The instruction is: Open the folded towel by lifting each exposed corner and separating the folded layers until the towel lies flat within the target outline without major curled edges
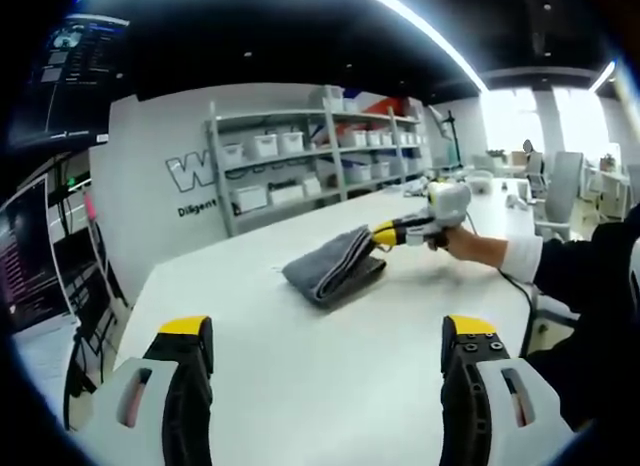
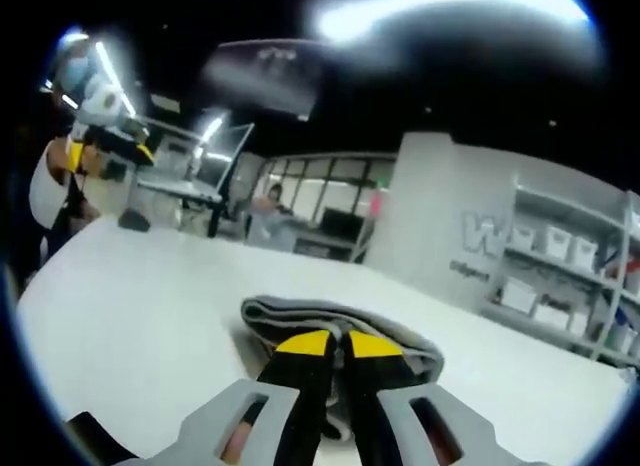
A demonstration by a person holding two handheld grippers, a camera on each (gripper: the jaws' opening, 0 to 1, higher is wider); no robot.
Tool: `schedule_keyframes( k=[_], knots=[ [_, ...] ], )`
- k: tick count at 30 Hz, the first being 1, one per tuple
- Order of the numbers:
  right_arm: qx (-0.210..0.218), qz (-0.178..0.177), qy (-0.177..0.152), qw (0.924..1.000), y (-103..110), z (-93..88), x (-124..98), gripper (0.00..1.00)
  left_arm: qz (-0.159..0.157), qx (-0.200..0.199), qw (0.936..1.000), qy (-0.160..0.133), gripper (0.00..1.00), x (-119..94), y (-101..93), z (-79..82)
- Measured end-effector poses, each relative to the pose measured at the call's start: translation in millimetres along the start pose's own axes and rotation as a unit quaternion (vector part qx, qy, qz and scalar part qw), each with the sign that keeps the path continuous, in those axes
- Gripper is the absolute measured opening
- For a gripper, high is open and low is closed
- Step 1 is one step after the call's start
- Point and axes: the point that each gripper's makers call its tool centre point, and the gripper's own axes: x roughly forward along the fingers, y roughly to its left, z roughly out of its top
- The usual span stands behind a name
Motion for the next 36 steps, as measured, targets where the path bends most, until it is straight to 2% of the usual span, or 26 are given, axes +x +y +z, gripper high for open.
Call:
schedule_keyframes(
  k=[8,36],
  knots=[
    [-0.015,0.019,-0.030,0.9992,10.7,15.3,-1.6,0.00,0.000,0.001,1.0000,0.001,0.93,0.2,0.5,-0.3],
    [-0.062,0.056,-0.042,0.9956,42.4,24.0,0.7,0.00,0.000,-0.001,1.0000,0.000,0.93,4.3,0.4,-1.8]
  ],
)
